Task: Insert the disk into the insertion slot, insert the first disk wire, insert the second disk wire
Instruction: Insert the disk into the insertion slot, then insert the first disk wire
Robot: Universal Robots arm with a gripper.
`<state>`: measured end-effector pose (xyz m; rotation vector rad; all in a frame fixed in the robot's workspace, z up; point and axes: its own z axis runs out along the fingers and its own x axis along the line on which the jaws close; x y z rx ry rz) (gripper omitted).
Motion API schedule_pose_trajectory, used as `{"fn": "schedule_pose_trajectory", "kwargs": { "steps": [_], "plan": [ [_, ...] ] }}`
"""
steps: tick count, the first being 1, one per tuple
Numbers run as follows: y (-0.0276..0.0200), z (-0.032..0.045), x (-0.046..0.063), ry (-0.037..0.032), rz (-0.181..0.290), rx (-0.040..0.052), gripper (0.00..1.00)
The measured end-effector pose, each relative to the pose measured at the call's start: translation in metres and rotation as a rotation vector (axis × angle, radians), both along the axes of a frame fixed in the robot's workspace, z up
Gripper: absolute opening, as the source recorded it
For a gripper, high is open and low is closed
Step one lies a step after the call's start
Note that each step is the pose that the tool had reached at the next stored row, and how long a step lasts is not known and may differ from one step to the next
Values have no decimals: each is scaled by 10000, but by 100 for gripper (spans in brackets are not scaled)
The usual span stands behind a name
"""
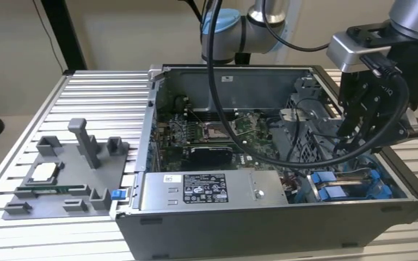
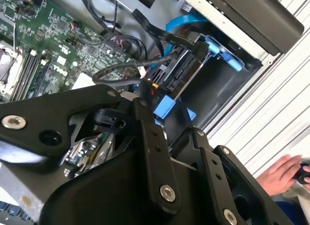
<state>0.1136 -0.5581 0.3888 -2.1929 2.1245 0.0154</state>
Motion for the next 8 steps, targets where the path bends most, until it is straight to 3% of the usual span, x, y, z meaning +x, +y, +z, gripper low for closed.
{"fn": "schedule_pose_trajectory", "kwargs": {
  "steps": [8],
  "plan": [
    [6,-15,-1,-22,39,0,100]
  ]
}}
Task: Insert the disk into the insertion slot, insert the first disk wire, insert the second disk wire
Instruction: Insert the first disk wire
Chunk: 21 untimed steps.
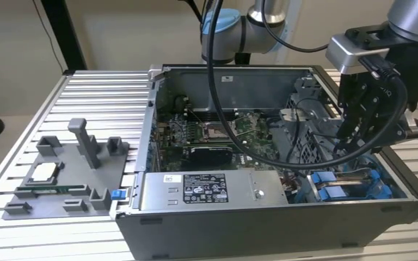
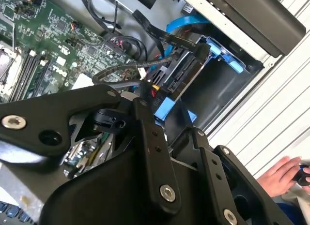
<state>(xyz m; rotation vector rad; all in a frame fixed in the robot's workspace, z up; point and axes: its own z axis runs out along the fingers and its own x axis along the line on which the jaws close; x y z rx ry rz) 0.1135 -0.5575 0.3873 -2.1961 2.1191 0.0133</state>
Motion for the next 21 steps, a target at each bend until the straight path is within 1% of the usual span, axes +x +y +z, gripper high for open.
{"fn": "schedule_pose_trajectory", "kwargs": {
  "steps": [1,3,7,14,18,19,21],
  "plan": [
    [0,0,0,0,1,-1,0],
    [0,-2,0,-5,1,13,0],
    [2,-4,0,-18,1,78,0],
    [1,-9,0,-20,1,90,0],
    [1,-18,0,-34,1,206,0],
    [2,-19,0,-35,1,223,0],
    [2,-20,0,-35,1,227,0]
  ]
}}
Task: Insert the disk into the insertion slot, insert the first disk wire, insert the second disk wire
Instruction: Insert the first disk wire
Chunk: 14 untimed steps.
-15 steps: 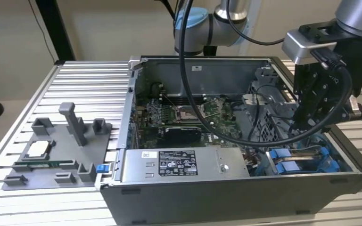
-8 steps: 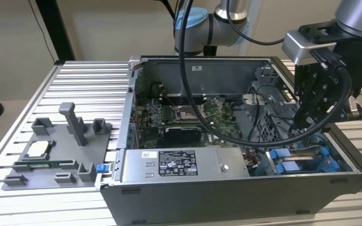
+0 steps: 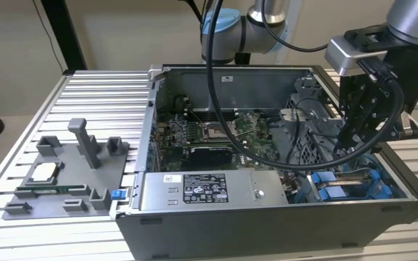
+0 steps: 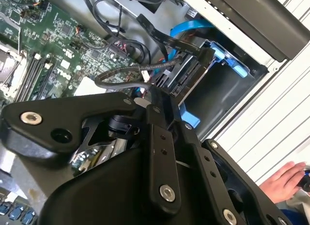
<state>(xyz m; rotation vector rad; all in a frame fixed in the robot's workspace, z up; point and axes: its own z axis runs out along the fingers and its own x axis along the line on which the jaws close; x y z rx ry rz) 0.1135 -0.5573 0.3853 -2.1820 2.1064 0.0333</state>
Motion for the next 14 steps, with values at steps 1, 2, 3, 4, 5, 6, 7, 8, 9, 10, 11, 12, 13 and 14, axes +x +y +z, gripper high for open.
{"fn": "schedule_pose_trajectory", "kwargs": {
  "steps": [1,2,3,4,5,6,7,8,9,10,11,12,13,14],
  "plan": [
    [0,-1,0,0,0,1,0],
    [-1,0,0,0,0,1,0],
    [-1,-1,0,0,0,1,0],
    [-1,-1,0,0,0,1,0],
    [-1,-5,1,0,-1,-2,0],
    [-4,-10,5,1,-1,-4,0],
    [-9,-15,14,3,-5,-9,0],
    [-13,-22,24,7,-8,-8,0],
    [-17,-29,35,11,-10,-10,0],
    [-22,-33,45,15,-13,-13,0],
    [-27,-38,53,18,-17,-16,0],
    [-32,-42,61,20,-21,-21,0],
    [-37,-45,67,22,-26,-25,0],
    [-42,-49,73,24,-31,-30,0]
  ]
}}
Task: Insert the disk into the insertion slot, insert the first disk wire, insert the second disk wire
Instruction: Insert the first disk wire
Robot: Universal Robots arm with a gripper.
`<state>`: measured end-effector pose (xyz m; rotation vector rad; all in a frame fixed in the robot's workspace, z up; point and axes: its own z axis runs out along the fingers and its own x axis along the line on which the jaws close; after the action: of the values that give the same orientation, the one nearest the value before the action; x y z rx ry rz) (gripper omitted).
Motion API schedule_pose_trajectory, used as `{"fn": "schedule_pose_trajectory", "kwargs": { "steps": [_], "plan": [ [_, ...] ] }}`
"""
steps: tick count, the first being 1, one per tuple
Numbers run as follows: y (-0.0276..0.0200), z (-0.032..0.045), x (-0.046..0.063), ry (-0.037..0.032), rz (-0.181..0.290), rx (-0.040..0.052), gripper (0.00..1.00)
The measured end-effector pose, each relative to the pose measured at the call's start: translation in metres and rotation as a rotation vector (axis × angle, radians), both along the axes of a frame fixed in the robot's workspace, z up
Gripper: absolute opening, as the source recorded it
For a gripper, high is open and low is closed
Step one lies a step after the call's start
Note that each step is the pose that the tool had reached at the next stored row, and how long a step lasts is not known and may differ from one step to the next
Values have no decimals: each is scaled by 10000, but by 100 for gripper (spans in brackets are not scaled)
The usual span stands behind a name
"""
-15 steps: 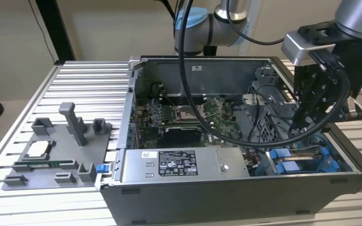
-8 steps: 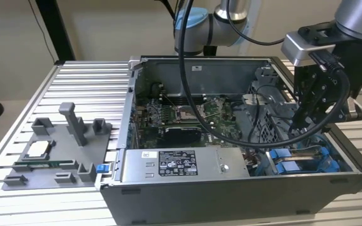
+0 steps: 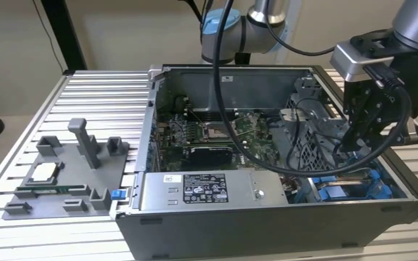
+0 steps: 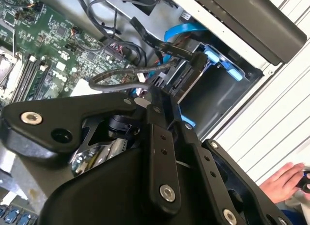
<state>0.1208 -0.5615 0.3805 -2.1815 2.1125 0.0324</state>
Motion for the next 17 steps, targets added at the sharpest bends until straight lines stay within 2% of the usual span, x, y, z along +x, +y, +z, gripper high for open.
{"fn": "schedule_pose_trajectory", "kwargs": {
  "steps": [3,11,17],
  "plan": [
    [-17,-8,16,5,-18,-16,0],
    [-100,-23,26,5,-97,-35,0],
    [-114,-29,28,5,-190,-89,0]
  ]
}}
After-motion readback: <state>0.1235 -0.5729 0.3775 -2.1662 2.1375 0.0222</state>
